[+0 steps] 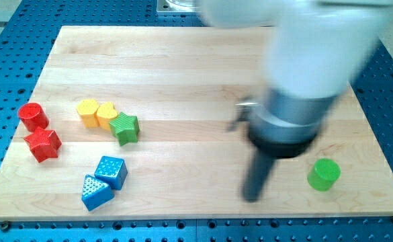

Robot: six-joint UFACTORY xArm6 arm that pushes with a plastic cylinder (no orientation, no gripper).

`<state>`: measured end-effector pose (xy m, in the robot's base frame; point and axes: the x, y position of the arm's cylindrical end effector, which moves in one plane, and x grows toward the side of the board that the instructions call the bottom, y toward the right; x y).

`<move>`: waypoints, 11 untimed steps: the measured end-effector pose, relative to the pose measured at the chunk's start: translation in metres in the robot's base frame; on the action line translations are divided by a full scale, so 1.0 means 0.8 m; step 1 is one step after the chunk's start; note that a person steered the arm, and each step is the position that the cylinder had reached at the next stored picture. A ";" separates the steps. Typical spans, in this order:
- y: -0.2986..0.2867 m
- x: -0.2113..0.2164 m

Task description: Place the triangle at the bottom center

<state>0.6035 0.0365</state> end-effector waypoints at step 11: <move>-0.055 0.019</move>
